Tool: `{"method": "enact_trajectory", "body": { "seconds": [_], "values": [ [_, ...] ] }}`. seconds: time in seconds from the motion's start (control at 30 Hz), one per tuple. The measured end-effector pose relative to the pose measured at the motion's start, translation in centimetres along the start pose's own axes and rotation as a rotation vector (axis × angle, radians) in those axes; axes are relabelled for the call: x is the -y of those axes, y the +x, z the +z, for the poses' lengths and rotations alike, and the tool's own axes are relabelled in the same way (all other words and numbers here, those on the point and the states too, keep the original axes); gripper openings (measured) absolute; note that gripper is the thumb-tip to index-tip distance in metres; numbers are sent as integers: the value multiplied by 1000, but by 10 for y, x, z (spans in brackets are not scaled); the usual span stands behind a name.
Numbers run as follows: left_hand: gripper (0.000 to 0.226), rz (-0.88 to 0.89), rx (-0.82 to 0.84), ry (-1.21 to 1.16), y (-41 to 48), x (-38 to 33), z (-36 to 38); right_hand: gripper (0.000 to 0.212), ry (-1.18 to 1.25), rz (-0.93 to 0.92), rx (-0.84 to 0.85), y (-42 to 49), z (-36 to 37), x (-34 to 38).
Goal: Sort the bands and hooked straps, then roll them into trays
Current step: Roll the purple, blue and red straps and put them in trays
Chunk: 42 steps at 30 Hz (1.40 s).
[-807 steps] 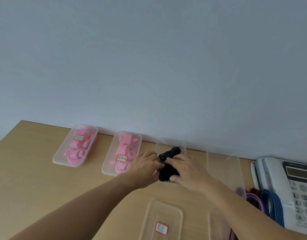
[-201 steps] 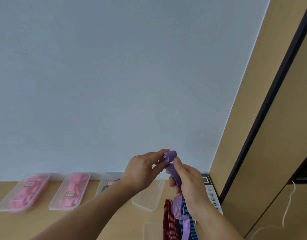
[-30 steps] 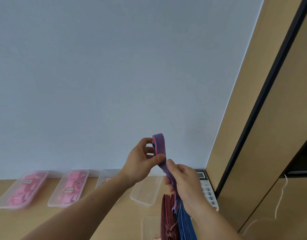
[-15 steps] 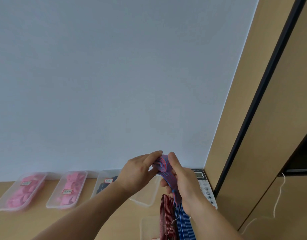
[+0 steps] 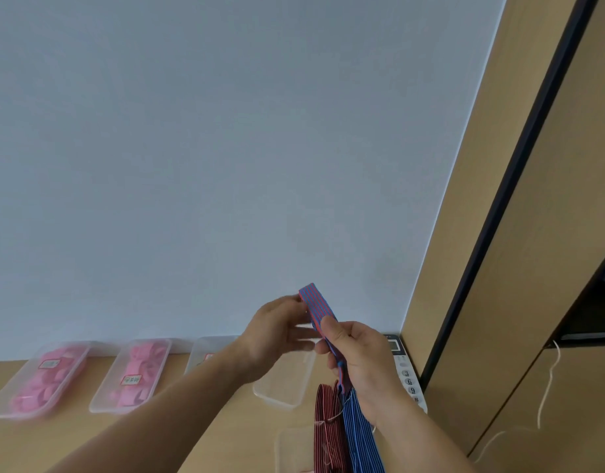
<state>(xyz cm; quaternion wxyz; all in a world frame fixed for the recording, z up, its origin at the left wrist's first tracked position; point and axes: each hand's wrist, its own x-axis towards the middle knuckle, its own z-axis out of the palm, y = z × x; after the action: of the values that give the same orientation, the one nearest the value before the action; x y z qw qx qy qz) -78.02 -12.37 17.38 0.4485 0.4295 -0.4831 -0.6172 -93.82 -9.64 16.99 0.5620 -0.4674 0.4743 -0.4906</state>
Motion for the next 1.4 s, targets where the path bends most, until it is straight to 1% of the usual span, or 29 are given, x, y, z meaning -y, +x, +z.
{"method": "enact_trajectory", "body": {
  "seconds": [0.07,0.13,0.23,0.33,0.4,0.47,0.53,0.63,0.8,0.9,0.97,1.03,1.1,1.13,1.17,1.2,1.23,1.33,1.4],
  "values": [
    [46,-62,87,-8,-5,-4,4,56,-6,-40,-2,-1,0,-4],
    [43,-40,102,-18,-8,-4,7,59,-6,-62,0,-1,0,-7],
    [40,-36,60,-116,-6,-1,7,55,-32,-50,-8,1,-1,-7],
    [43,37,-33,-68,-2,1,7,46,-72,-4,-35,3,-3,-10],
    [43,131,-98,14,-1,-2,7,39,-69,38,-46,3,-5,-14],
    [49,208,-119,110,-1,-3,8,34,-43,62,-25,4,-6,-16],
    [53,275,-144,220,-2,-3,9,32,-7,81,2,4,-6,-14],
    [55,365,-183,369,-1,2,9,33,-2,102,37,3,-7,-11],
    [56,521,-208,584,-3,11,9,25,-30,142,86,2,-8,-10],
    [51,668,-226,796,-4,18,3,21,-19,152,91,3,-8,-10],
    [48,814,-223,966,-5,22,2,19,1,156,94,3,-7,-9],
    [45,912,-215,1066,-5,20,3,26,42,172,98,3,-7,-7],
    [45,987,-216,1160,-3,18,2,44,98,190,142,3,-7,-6],
    [49,1017,-207,1216,-3,18,-1,56,121,202,177,4,-7,-6],
    [57,1043,-189,1263,-2,19,-3,66,134,212,213,4,-7,-6],
    [63,1064,-169,1299,-2,21,-5,71,138,214,244,4,-7,-7],
    [65,1072,-151,1330,-3,22,-7,71,135,206,264,3,-8,-6],
    [60,1055,-117,1407,-5,25,-7,52,110,181,263,2,-7,-8],
    [61,968,-89,1372,-6,25,-8,44,89,180,243,1,-6,-10]
  ]
}}
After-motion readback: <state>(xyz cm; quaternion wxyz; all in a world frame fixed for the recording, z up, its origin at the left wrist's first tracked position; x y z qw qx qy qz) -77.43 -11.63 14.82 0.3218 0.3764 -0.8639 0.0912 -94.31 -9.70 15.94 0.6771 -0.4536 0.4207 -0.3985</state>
